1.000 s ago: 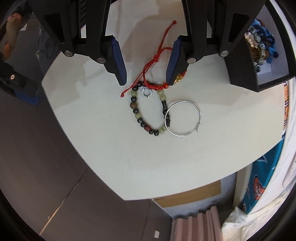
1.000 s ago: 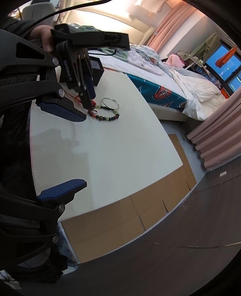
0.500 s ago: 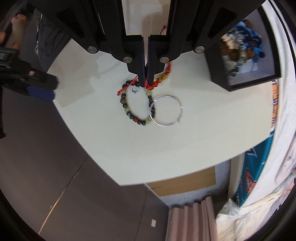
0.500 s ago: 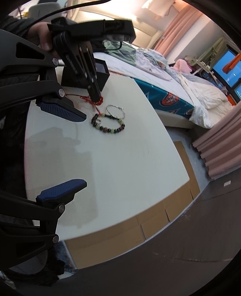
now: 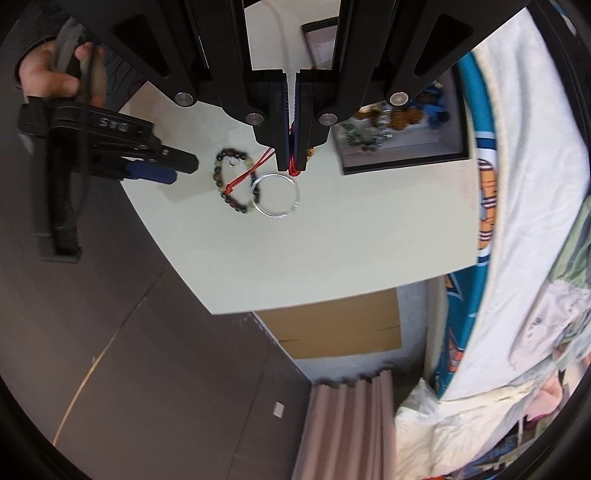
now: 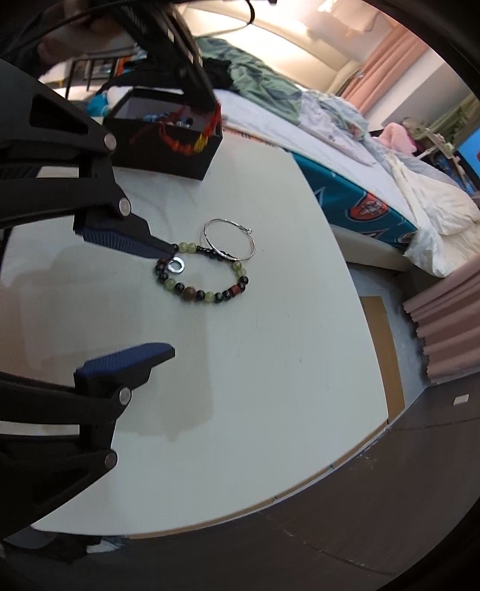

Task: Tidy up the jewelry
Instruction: 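Carry the red bracelet to the box with the left tool while the right tool grasps the black-and-green bead bracelet, then release the red bracelet into the box with the left tool while the right tool drops the bead bracelet in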

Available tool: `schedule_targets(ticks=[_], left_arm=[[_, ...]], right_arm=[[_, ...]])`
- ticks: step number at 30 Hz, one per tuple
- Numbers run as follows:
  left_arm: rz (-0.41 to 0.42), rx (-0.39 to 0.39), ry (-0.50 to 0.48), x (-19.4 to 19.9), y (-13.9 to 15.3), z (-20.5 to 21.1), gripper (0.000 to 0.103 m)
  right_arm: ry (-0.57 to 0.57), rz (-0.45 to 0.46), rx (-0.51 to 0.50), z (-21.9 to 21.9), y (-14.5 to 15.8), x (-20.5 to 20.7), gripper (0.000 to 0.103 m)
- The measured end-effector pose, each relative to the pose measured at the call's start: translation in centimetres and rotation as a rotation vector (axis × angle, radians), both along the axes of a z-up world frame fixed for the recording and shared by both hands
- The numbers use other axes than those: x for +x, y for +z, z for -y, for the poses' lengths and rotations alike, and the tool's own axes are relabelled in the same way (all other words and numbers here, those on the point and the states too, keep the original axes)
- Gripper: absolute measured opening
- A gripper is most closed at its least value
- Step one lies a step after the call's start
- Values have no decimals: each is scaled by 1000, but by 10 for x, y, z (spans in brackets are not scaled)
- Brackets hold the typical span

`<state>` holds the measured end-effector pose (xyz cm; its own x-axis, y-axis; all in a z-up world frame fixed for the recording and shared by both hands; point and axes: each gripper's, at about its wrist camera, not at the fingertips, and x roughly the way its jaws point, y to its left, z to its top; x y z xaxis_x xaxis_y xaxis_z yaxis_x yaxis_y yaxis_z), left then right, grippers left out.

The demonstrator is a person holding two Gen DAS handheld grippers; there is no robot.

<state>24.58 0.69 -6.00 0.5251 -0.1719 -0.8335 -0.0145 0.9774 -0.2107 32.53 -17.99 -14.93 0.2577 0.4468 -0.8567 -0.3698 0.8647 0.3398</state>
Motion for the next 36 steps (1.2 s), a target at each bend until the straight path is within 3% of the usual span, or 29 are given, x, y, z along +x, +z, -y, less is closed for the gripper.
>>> schedule_targets(ticks=[5, 9, 13, 18, 26, 29, 32, 34, 36], left_arm=[[26, -14, 40, -11, 16, -22, 1], [46, -8, 71, -23, 27, -36, 1], [45, 0, 97, -33, 28, -47, 1], [3, 28, 130, -39, 16, -57, 1], [-97, -31, 162, -33, -2, -67, 2], [-90, -44, 168, -37, -1, -71, 4], [-86, -57, 171, -41, 0, -75, 24], [-60, -62, 183, -46, 3, -79, 55], [-27, -64, 195, -52, 8, -84, 66]], right_arm=[[13, 5, -43, -19, -6, 8, 44], [28, -16, -98, -34, -18, 14, 29], [25, 27, -148, -38, -16, 11, 12], [31, 31, -106, -34, -10, 3, 11], [48, 82, -11, -27, 27, -15, 11], [67, 128, 11, -30, 49, -25, 11], [79, 162, 28, -36, 67, -32, 11], [89, 185, 39, -42, 79, -36, 11], [104, 205, 51, -49, 90, -40, 11]])
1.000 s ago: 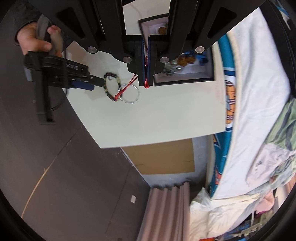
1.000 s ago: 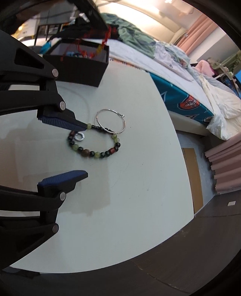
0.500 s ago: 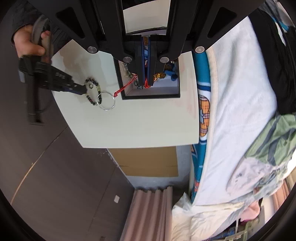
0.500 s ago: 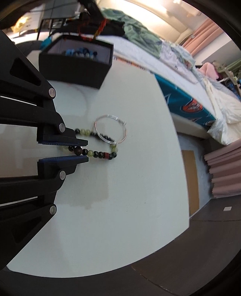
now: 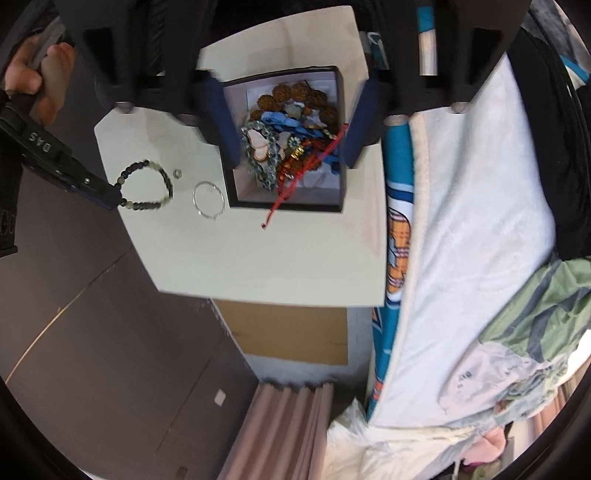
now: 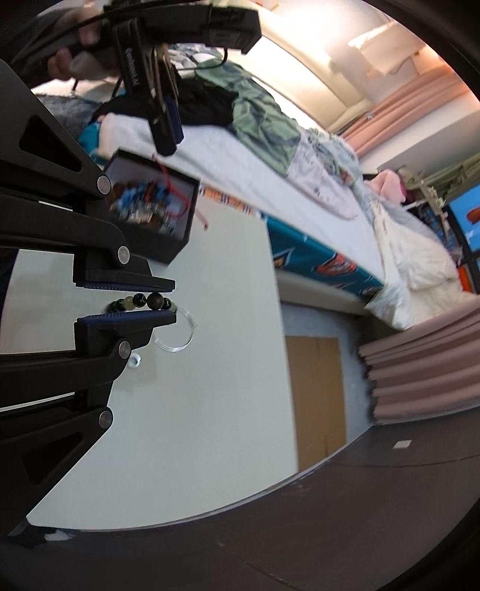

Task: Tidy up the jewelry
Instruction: 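Release the red bracelet into the box with the left tool while the right tool drops the bead bracelet in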

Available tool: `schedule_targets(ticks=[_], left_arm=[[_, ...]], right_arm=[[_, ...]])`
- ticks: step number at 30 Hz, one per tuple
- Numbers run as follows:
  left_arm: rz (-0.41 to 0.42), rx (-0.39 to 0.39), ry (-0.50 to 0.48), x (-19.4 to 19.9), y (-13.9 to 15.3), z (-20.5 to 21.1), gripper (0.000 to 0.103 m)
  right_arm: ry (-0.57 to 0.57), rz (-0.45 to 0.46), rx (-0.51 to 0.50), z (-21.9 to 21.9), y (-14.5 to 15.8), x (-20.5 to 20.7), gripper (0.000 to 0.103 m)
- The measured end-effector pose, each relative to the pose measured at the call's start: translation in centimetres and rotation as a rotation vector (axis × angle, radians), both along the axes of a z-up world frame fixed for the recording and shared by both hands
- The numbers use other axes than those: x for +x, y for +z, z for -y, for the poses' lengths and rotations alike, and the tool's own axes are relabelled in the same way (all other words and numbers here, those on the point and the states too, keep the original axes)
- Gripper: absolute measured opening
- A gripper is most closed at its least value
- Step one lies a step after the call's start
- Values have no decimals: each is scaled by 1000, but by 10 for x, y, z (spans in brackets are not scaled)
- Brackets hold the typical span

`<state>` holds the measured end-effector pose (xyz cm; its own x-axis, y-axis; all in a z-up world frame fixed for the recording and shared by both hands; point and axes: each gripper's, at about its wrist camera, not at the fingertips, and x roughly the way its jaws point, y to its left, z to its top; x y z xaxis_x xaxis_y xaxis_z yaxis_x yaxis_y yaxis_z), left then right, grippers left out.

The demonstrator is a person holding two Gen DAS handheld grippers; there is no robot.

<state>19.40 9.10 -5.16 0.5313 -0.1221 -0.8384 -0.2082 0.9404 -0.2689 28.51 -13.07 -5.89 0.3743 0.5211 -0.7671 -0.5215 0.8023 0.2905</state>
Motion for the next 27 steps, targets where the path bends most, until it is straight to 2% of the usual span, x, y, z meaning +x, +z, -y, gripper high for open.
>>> schedule_targets(ticks=[9, 20, 21, 24, 27], left_arm=[[68, -27, 61, -19, 15, -32, 67], [91, -62, 136, -49, 17, -67, 67], [93, -65, 143, -51, 17, -70, 67], [97, -71, 152, -57, 19, -75, 67], [101, -69, 152, -60, 20, -75, 67]], right_arm=[[100, 42, 42, -46, 30, -22, 11], [187, 15, 107, -109, 29, -29, 11], [184, -2, 101, -114, 25, -26, 13], [154, -87, 67, -116, 8, -17, 38], [126, -93, 83, -103, 3, -20, 46]])
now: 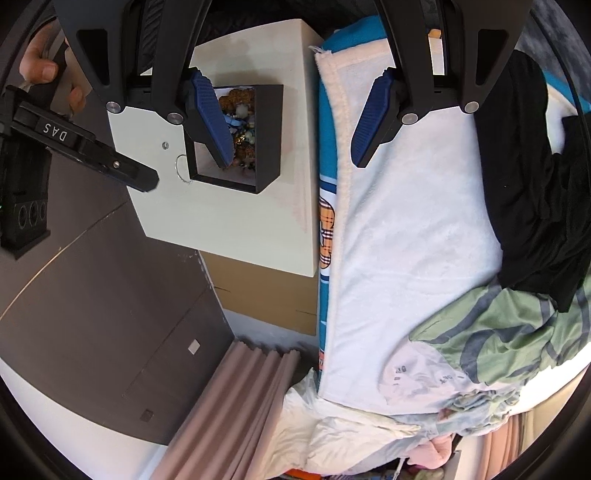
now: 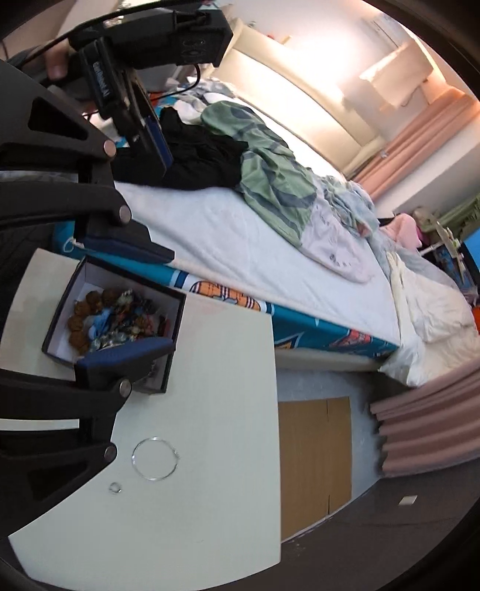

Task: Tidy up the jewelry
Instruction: 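Release the red bracelet into the box with the left tool while the right tool drops the bead bracelet in, then move the open left tool to the silver hoop earring and close on it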

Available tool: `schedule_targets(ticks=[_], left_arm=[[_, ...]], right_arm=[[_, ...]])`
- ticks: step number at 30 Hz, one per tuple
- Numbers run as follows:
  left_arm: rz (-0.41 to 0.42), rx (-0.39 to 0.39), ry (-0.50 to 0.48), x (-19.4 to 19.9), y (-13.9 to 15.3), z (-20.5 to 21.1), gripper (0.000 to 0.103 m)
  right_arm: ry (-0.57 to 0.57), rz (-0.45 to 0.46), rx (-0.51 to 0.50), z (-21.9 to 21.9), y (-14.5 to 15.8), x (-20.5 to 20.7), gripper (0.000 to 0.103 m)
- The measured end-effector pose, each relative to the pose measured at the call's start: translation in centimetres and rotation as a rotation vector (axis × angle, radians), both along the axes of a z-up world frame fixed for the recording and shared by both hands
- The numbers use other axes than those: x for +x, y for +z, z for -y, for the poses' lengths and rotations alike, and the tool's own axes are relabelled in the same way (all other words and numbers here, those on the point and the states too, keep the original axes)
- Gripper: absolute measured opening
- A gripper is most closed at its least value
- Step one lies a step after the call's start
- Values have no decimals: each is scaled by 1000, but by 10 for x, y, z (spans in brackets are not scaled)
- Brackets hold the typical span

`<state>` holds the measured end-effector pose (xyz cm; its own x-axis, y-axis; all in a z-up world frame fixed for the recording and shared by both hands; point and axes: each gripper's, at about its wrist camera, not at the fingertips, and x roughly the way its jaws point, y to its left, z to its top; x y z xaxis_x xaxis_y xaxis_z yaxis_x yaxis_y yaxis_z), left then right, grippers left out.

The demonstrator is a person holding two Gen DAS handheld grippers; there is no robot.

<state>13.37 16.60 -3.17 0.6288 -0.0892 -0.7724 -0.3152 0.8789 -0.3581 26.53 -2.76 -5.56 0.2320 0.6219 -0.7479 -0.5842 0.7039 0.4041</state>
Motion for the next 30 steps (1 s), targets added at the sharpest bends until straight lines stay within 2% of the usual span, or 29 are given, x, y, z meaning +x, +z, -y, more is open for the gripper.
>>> schedule_targets(ticks=[5, 7, 8, 17, 20, 30], left_arm=[[4, -6, -23, 5, 1, 7, 67], [5, -4, -40, 9, 2, 14, 67], [5, -3, -49, 11, 2, 18, 67], [-8, 22, -142, 39, 3, 61, 67], [-17, 33, -172, 51, 3, 76, 67], [-63, 96, -296, 96, -4, 130, 67]], right_arm=[[-39, 1, 8, 27, 2, -3, 54], [-57, 12, 4, 38, 5, -3, 63], [-68, 19, 2, 43, 6, -3, 64], [-166, 10, -7, 95, 2, 9, 65], [-198, -5, -9, 111, -4, 15, 72], [-280, -40, -5, 162, -22, 30, 72]])
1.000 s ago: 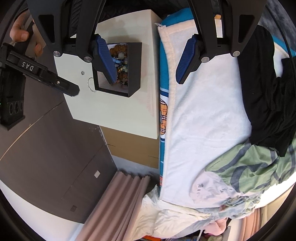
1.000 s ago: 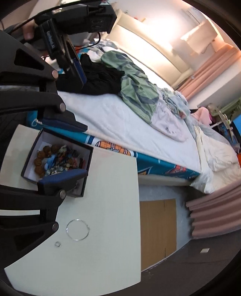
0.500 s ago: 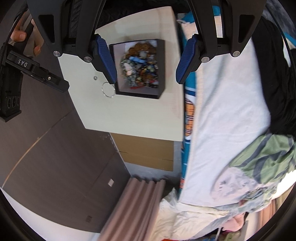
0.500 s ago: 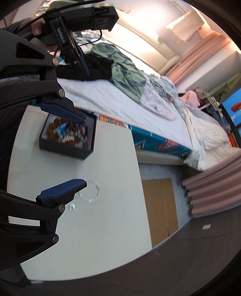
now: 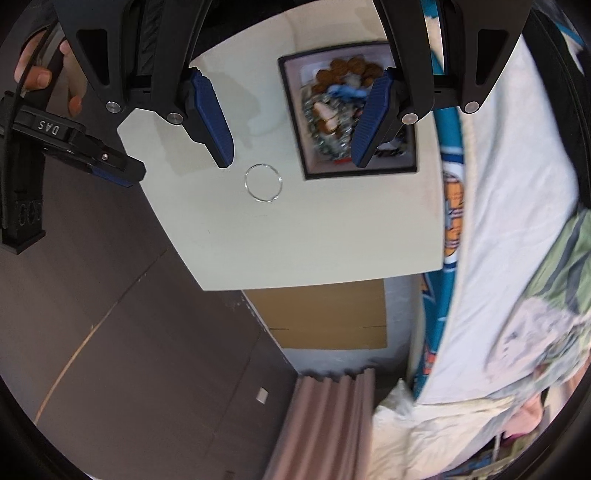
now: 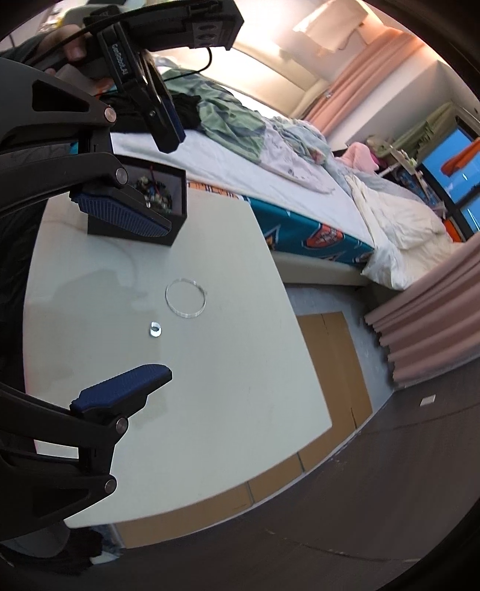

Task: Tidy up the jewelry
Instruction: 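Move the open left tool to the silver hoop earring and close on it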

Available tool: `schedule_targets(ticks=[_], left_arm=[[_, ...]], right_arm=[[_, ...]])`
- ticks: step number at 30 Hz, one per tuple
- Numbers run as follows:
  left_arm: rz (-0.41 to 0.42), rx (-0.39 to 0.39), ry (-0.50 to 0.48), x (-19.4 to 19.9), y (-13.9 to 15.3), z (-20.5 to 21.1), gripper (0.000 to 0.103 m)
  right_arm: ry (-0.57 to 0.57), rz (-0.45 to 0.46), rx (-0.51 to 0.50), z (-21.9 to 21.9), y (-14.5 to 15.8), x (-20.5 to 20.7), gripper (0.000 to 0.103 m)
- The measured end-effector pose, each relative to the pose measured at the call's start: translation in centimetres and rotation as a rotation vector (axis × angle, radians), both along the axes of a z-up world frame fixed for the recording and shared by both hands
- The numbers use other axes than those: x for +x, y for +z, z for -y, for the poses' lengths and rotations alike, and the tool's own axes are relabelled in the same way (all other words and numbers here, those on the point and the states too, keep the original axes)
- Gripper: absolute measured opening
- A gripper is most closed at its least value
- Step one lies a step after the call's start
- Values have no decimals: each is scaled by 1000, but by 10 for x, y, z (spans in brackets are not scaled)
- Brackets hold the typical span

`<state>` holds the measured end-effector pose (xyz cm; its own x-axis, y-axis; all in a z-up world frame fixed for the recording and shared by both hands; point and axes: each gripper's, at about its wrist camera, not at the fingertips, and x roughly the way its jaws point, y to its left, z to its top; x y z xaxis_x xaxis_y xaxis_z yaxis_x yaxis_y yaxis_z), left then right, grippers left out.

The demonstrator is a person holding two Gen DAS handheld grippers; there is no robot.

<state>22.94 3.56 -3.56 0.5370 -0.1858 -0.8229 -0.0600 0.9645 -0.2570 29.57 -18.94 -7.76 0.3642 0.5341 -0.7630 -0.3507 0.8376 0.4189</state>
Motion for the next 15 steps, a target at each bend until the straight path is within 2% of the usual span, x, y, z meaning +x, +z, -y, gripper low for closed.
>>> schedule_targets(ticks=[4, 10, 15], left_arm=[[-31, 21, -56, 22, -6, 17, 67], [-92, 100, -145, 55, -21, 37, 66], [-132, 159, -229, 72, -37, 52, 52]], right_arm=[[-26, -9, 2, 16, -5, 6, 72], [-36, -2, -26, 31, -14, 10, 72], [-6, 28, -96, 31, -19, 7, 72]])
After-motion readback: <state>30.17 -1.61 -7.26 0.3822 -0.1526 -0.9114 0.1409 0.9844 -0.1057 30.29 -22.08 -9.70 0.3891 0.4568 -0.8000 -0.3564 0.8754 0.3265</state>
